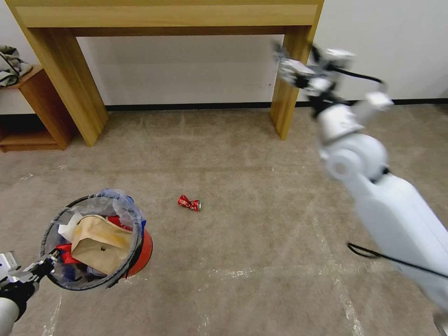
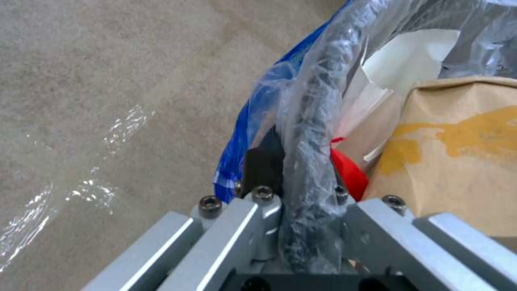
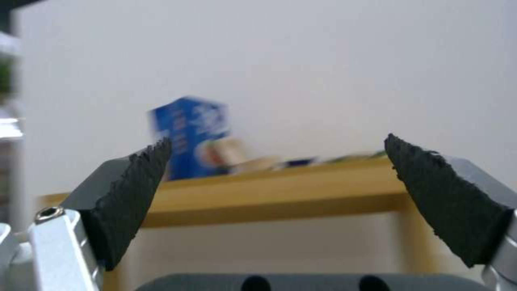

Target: Pick up the trash bin and place the garbage on the floor into it.

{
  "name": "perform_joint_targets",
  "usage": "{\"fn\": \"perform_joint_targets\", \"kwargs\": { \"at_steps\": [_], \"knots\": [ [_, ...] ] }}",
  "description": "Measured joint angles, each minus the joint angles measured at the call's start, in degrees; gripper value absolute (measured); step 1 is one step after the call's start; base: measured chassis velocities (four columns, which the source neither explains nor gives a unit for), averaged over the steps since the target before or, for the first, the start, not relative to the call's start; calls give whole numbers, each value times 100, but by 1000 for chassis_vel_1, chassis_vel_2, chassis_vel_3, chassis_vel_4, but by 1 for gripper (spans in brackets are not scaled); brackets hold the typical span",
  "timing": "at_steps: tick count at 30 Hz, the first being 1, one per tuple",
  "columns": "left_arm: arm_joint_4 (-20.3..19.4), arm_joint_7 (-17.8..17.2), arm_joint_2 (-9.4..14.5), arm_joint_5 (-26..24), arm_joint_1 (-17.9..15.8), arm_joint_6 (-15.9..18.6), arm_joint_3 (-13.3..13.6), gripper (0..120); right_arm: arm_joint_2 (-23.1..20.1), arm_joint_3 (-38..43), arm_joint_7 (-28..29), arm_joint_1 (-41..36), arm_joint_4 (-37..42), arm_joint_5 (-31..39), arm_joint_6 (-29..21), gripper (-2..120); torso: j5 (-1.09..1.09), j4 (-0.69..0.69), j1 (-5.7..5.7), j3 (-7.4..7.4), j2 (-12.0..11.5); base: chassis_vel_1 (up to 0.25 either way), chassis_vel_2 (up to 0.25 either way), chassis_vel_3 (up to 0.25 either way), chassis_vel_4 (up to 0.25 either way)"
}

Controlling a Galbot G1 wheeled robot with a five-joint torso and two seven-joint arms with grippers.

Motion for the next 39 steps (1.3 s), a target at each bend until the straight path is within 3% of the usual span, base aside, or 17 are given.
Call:
{"fn": "perform_joint_targets", "kwargs": {
  "at_steps": [3,9,17,39],
  "knots": [
    [-19,0,-22,4,-5,0,-4,1,-6,441,-6,-455,165,-184,15,100,1,1,0,0,0,0,0,0,0],
    [-30,23,-74,68,-27,0,-8,1,321,1654,-10,-2190,816,-1251,261,100,0,1,0,0,0,0,0,0,0],
    [-45,70,-70,92,6,1,-18,1,817,2345,7,-3458,1413,-1904,350,100,-1,0,0,0,0,0,0,0,0],
    [-20,118,-39,95,50,1,28,1,906,1685,45,-4041,1059,-2409,557,100,-1,1,0,0,0,0,0,0,0]
  ]
}}
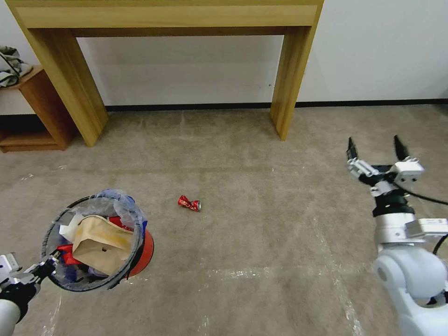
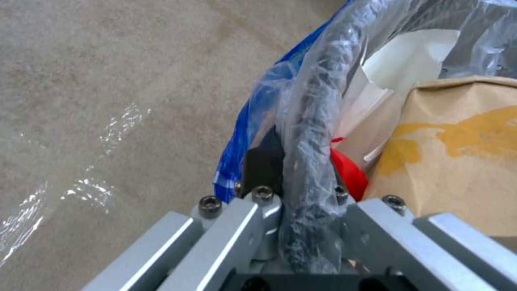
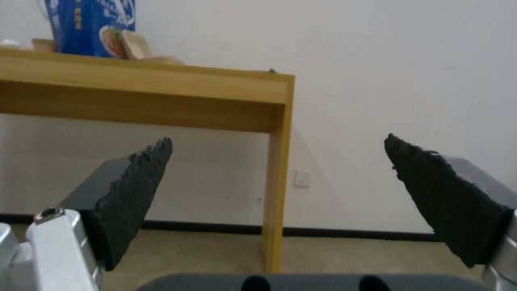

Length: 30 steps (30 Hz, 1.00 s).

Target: Pick up the trash bin and place the garbage on the floor into it.

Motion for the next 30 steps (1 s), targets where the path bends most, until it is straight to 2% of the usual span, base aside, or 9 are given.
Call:
{"fn": "perform_joint_targets", "kwargs": {
  "at_steps": [7,15,16,17,18,19,23,30],
  "knots": [
    [-29,12,43,-27,98,-1,-16,1,87,-154,-2,-25,7,-103,0,100,0,-1,0,0,0,-140,124,118,-102],
    [-38,38,61,-30,166,-1,-44,1,103,-166,-5,-51,58,-134,8,100,-4,-1,2,2,0,-230,244,242,-224],
    [-46,42,62,-32,177,-1,-45,1,102,-170,-5,-58,57,-155,16,100,5,0,2,1,0,-246,236,238,-254],
    [-46,42,62,-32,177,-1,-45,1,102,-170,-5,-58,57,-155,16,100,5,0,2,1,0,-246,236,238,-254],
    [-49,43,62,-31,177,-1,-47,1,101,-171,-6,-58,55,-163,28,100,5,0,1,1,0,-236,236,238,-213],
    [-48,42,56,-29,178,-5,-47,1,100,-175,-13,-59,46,-173,49,100,-4,0,3,2,0,-192,214,215,-213],
    [-50,43,38,-15,191,-4,-46,1,100,-180,-37,-56,34,-192,90,100,0,-1,2,1,0,-193,222,200,-208],
    [-66,45,19,-4,233,-4,-53,1,83,-222,-149,-65,22,-193,265,100,2,0,2,2,0,-119,128,126,-138]
  ]
}}
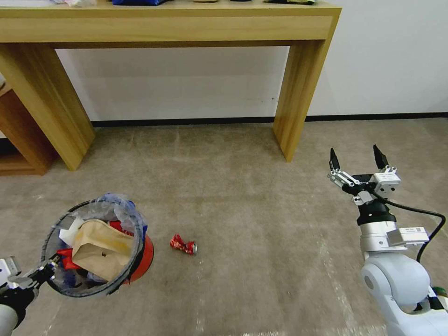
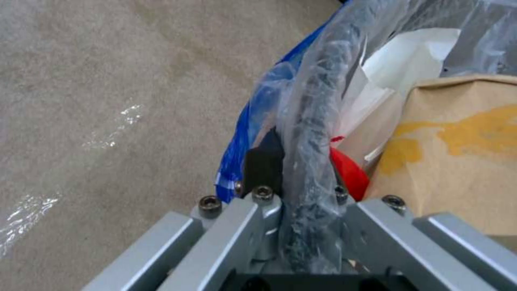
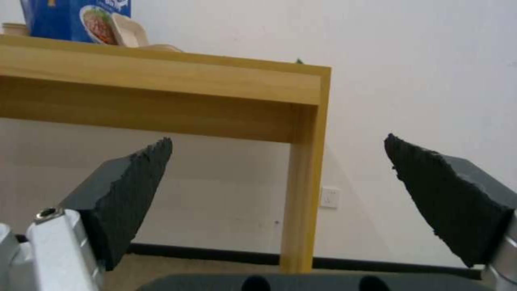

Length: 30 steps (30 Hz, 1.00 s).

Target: Pick up the trash bin and place the garbage on the floor into it.

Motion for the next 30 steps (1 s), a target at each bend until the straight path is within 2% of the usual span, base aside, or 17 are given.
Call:
{"fn": "perform_joint_targets", "kwargs": {
  "at_steps": [10,18,20,21,22,23,25,26,27,28,30],
  "knots": [
    [-24,10,-22,30,60,0,-12,1,-40,-106,-39,8,-20,-40,13,100,-2,-1,-3,-3,0,-3,7,8,-3],
    [-63,9,-42,44,21,3,7,1,-391,-451,-25,318,-16,285,-243,100,-1,0,-3,-2,0,0,0,0,0],
    [-73,8,-51,39,26,3,-20,1,-613,-795,48,583,102,647,-597,100,-2,-1,-3,-2,0,0,0,0,0],
    [-73,8,-51,39,26,3,-20,1,-613,-795,48,583,102,647,-597,100,-2,-1,-3,-2,0,0,0,0,0],
    [-86,6,-53,36,28,4,-39,1,-782,-1088,126,860,163,867,-878,100,-1,-2,-3,-1,0,0,0,0,0],
    [-86,6,-53,36,28,4,-39,1,-782,-1088,126,860,163,867,-878,100,-1,-2,-3,-1,0,0,0,0,0],
    [-102,5,-67,40,28,4,-68,1,-1007,-1632,282,1396,206,1215,-1289,100,-3,-1,-3,-1,0,0,0,0,0],
    [-102,5,-67,40,28,4,-68,1,-1007,-1632,282,1396,206,1215,-1289,100,-3,-1,-3,-1,0,0,0,0,0],
    [-106,4,-80,40,29,4,-91,1,-1145,-2173,502,1879,209,1579,-1628,100,-2,-1,-2,-1,0,0,0,0,0],
    [-106,4,-80,40,29,4,-91,1,-1145,-2173,502,1879,209,1579,-1628,100,-2,-1,-2,-1,0,0,0,0,0],
    [-108,-3,-120,42,43,4,-115,1,-1301,-3246,816,3007,84,2392,-2190,100,-3,0,-2,-1,0,0,0,0,0]
  ]
}}
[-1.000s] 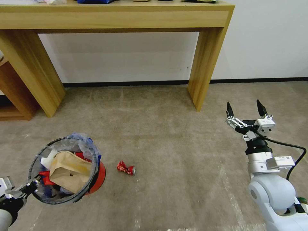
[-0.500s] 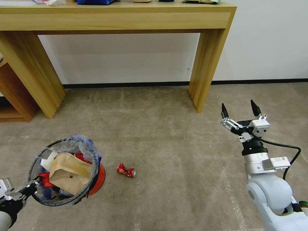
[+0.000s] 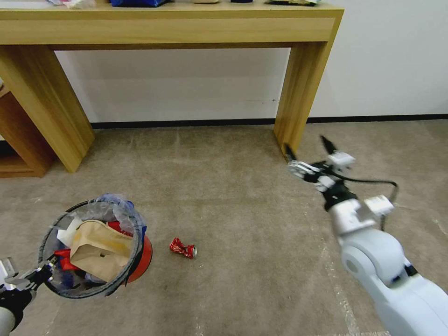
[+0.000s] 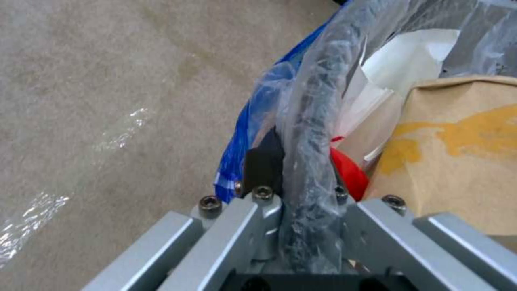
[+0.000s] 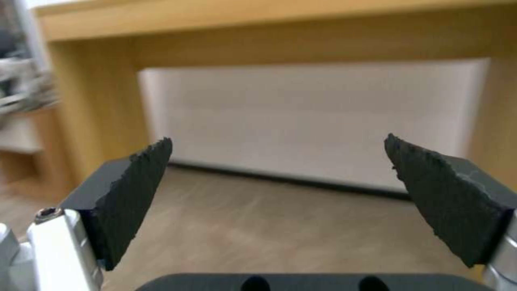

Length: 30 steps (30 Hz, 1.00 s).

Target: Pick up the trash bin and place the garbage on the floor into it.

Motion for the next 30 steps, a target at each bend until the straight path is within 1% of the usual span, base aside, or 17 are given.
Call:
{"fn": "perform_joint_targets", "kwargs": {
  "at_steps": [1,3,4,6,7,9,10,12,16,17,18,20,23,25,26,28,30],
  "knots": [
    [0,0,0,0,0,0,0,1,0,0,0,0,0,0,0,100,0,0,0,0,0,0,0,0,0],
    [1,-22,-9,7,-2,0,-5,1,-52,-898,64,1127,-250,605,-340,100,-2,1,1,0,0,0,0,0,0],
    [1,-22,-9,7,-2,0,-5,1,-52,-898,64,1127,-250,605,-340,100,-2,1,1,0,0,0,0,0,0],
    [27,-32,-43,9,-23,1,-19,1,-43,-1786,42,2004,-468,1111,-719,100,1,-1,1,0,0,0,0,0,0],
    [27,-32,-43,9,-23,1,-19,1,-43,-1786,42,2004,-468,1111,-719,100,1,-1,1,0,0,0,0,0,0],
    [60,-34,-69,10,-58,0,-38,1,29,-2518,39,2629,-596,1411,-884,100,0,-2,1,0,0,0,0,0,0],
    [60,-34,-69,10,-58,0,-38,1,29,-2518,39,2629,-596,1411,-884,100,0,-2,1,0,0,0,0,0,0],
    [94,-37,-77,1,-84,0,-85,1,199,-3366,-32,3372,-803,1577,-968,100,-2,0,1,-1,0,0,0,0,0],
    [109,-41,-69,-29,-91,0,-136,1,355,-3978,-145,3812,-987,1704,-1074,100,0,0,2,0,0,0,0,0,0],
    [114,-50,-57,-68,-103,0,-173,1,457,-4415,-257,4106,-1113,1771,-1140,100,0,0,1,0,0,0,0,0,0],
    [114,-50,-57,-68,-103,0,-173,1,457,-4415,-257,4106,-1113,1771,-1140,100,0,0,1,0,0,0,0,0,0],
    [137,-78,-50,-115,-113,0,-226,1,612,-5087,-623,4567,-1319,1808,-1259,100,0,-1,1,0,0,0,0,0,0],
    [151,-86,-49,-132,-113,0,-247,1,700,-5362,-762,4749,-1415,1807,-1336,100,-1,-1,1,0,0,0,0,0,0],
    [163,-88,-51,-150,-104,0,-270,1,872,-5691,-935,4966,-1549,1807,-1505,100,0,-1,1,0,0,0,0,0,0],
    [166,-87,-55,-181,-90,0,-303,1,1128,-5989,-1066,5156,-1705,1777,-1762,100,-1,-1,1,-1,0,0,0,0,0],
    [165,-87,-55,-192,-85,0,-315,1,1233,-6075,-1099,5206,-1762,1756,-1855,100,-1,-1,1,0,0,0,0,0,0],
    [142,-88,-55,-249,-46,-1,-374,1,1681,-6340,-1281,5349,-2031,1607,-2153,100,0,0,1,0,0,0,0,0,0]
  ]
}}
